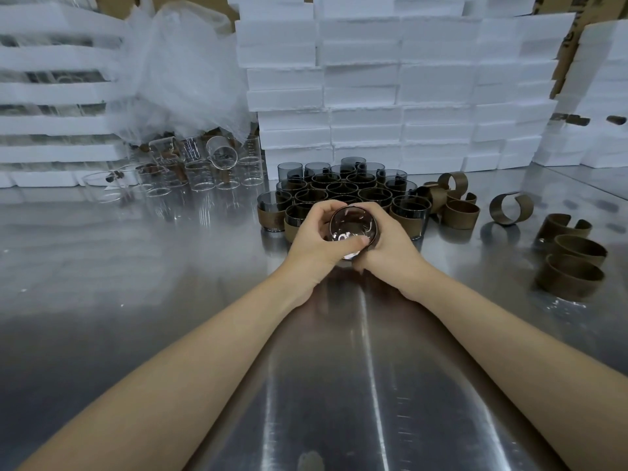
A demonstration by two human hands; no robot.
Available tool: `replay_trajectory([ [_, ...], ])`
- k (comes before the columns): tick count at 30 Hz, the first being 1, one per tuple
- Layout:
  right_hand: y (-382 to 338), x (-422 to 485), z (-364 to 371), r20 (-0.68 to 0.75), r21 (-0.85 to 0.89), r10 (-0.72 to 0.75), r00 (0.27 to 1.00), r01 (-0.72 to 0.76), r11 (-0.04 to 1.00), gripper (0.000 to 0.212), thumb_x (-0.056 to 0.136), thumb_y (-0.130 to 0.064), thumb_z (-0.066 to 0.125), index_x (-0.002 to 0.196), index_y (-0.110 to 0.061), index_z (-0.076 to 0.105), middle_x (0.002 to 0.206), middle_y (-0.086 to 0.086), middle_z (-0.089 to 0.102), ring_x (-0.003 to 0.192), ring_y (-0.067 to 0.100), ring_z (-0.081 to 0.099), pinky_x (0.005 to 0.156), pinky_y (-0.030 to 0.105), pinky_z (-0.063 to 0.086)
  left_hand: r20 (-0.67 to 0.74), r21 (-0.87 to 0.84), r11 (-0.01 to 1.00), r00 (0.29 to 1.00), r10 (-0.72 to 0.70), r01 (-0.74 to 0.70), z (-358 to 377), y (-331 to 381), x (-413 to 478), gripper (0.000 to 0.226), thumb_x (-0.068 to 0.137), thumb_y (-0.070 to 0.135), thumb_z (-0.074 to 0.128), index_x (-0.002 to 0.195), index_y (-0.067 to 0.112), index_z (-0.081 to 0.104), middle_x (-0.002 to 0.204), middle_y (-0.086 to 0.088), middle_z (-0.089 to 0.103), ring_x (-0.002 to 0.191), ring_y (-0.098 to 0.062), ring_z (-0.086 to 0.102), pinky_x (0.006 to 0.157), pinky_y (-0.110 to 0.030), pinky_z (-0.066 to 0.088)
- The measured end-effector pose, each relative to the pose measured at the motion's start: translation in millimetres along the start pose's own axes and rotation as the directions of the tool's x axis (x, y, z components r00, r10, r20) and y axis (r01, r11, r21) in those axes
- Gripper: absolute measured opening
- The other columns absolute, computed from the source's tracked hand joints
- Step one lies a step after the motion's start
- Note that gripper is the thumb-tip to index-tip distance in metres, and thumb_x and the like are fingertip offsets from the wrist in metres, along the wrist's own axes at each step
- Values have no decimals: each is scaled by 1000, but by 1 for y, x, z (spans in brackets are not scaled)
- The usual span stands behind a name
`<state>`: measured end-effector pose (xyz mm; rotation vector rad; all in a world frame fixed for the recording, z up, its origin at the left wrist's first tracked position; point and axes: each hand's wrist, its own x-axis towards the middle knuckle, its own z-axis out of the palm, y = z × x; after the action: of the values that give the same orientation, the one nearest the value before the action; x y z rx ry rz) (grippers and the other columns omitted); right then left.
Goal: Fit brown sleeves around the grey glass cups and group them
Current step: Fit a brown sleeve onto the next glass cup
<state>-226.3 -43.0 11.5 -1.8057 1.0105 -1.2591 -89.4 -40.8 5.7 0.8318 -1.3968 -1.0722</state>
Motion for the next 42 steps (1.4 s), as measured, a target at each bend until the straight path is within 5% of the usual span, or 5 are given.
replay_trajectory([
  [7, -6, 1, 3, 103, 465, 219, 970, -242, 852, 67, 65, 28, 50, 122, -6, 55, 106, 22, 64, 100, 32, 65, 90, 51, 52, 68, -131, 988, 995, -73, 82, -1, 1, 4, 50, 79, 33, 70, 128, 27, 59, 125, 2, 66, 118, -13, 61, 98, -30, 49],
  [11, -9, -1, 1, 265, 696, 214, 940, -341, 632, 39, 83, 5, 50, 120, -2, 57, 111, 14, 64, 102, 26, 65, 86, 36, 57, 52, -61, 997, 998, -37, 40, 1, 2, 2, 57, 84, 39, 65, 139, 32, 49, 132, 14, 60, 123, 1, 54, 107, -23, 41],
  [19, -12, 1, 0, 426, 621, 322, 846, -532, 575, 53, 94, -58, 39, 91, -19, 74, 91, -2, 71, 82, 12, 68, 79, 26, 54, 41, 143, 985, 995, 90, -95, 1, 4, -4, 71, 80, 25, 79, 140, 39, 43, 108, 45, 58, 113, 16, 52, 94, -7, 43],
  [36, -14, 0, 0, 456, 610, 374, 807, -590, 530, 61, 86, -62, 47, 115, -8, 48, 76, 12, 58, 63, 18, 55, 59, 24, 51, -114, 176, 962, 966, 230, -208, 4, 7, -2, 39, 105, 37, 24, 115, 24, 60, 89, 24, 70, 84, 6, 66, 72, -10, 49],
  [42, -14, -2, -3, 514, 676, 334, 790, -613, 410, 55, 91, -61, 41, 101, -9, 56, 71, 1, 48, 52, 9, 43, 50, 16, 35, 4, 196, 970, 989, 149, -147, 3, 4, -3, 49, 84, 31, 73, 128, 29, 49, 112, 14, 64, 105, 3, 61, 93, -14, 46],
])
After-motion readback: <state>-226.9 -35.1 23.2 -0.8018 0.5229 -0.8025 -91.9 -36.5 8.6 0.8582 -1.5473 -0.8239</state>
